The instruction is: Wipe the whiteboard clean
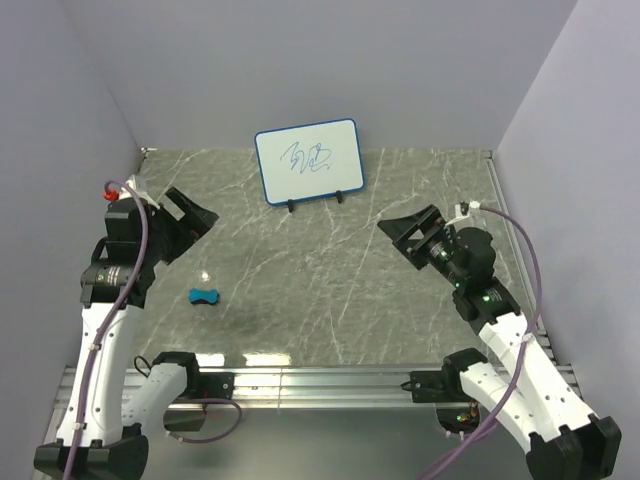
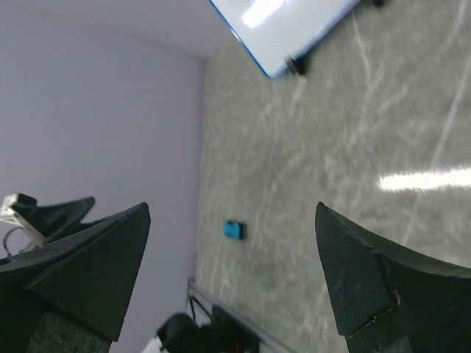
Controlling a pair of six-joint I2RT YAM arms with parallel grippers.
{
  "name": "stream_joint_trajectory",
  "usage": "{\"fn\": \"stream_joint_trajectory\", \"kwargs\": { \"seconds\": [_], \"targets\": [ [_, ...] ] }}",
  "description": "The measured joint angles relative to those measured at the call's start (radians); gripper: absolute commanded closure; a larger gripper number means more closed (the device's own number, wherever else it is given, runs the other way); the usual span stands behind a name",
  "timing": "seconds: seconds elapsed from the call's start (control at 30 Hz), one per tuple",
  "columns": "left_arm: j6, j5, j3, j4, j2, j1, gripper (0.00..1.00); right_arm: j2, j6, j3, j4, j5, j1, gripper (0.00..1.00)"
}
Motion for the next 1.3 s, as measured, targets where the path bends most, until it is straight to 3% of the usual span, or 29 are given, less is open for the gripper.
{"fn": "stream_joint_trajectory", "kwargs": {
  "seconds": [0.27,0.57,0.8,1.0,1.3],
  "targets": [
    [-0.118,-0.026,-0.176,-0.097,-0.168,0.0,0.01,-0.074,-0.026,0.061,-0.205,-0.023,0.037,0.01],
    [-0.183,-0.198,-0.22,-0.313,-0.144,0.0,0.01,-0.079,-0.129,0.166,-0.361,-0.003,0.05,0.02],
    [-0.298,-0.25,-0.361,-0.387,-0.155,0.0,0.17,-0.077,-0.157,0.167,-0.442,-0.005,0.052,0.05],
    [-0.386,-0.287,-0.378,-0.362,-0.065,0.0,0.19,-0.079,-0.181,0.151,-0.509,-0.014,0.052,0.05],
    [-0.483,-0.297,-0.448,-0.181,0.157,0.0,0.26,-0.077,-0.235,0.155,-0.599,-0.011,0.052,0.07]
  ]
}}
